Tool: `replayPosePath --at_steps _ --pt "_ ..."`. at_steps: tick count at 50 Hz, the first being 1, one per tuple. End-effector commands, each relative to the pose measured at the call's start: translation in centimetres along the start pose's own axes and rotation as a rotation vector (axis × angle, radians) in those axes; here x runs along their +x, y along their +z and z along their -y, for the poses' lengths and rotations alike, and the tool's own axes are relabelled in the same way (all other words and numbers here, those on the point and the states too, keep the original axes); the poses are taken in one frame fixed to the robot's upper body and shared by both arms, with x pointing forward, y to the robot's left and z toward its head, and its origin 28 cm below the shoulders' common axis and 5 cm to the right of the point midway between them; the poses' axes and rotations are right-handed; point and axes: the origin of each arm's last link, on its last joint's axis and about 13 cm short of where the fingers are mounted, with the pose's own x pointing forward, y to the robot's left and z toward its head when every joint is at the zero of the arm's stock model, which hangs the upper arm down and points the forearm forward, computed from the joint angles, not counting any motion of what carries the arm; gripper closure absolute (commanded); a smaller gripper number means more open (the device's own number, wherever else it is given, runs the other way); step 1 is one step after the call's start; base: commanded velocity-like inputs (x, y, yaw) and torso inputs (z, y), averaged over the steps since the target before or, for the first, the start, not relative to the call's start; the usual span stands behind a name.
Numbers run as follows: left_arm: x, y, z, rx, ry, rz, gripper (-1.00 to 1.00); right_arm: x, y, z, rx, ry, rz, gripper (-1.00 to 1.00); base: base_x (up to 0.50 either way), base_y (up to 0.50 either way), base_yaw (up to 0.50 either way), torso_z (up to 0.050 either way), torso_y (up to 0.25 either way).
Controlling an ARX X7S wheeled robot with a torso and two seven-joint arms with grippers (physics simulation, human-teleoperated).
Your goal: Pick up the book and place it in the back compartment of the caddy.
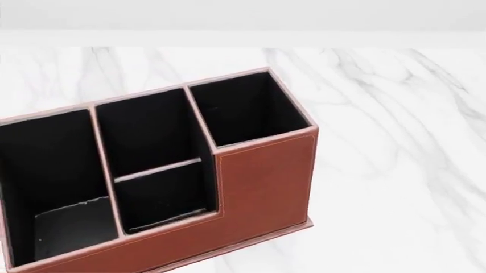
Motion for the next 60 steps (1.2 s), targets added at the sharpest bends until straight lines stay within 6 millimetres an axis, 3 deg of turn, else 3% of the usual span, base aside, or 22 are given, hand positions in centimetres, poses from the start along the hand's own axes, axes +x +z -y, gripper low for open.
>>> replayPosePath --at_steps 1,50,55,60 --pt "0.0 -0.1 0.0 0.001 -0.002 -0.001 -1.0 0.0 0.0 0.0 0.005 -0.003 0.003 -1.0 0.0 0.11 0.0 0.0 0.0" --pt "0.1 0.1 0.1 -0.001 -0.008 0.0 -1.0 -0.1 -0.1 -0.1 0.024 0.013 -0.006 -1.0 0.0 0.04 0.0 0.0 0.0" --pt "0.8 0.7 -0.3 0.015 -0.029 0.002 -1.0 -0.2 0.1 -0.1 0.025 0.018 -0.005 -1.0 0.0 0.0 0.0 0.0 0.0" --pt "2.7 1.9 -0.3 0.049 -0.082 0.007 -1.0 -0.2 0.2 -0.1 0.023 0.016 -0.001 -1.0 0.0 0.0 0.0 0.0 0.0"
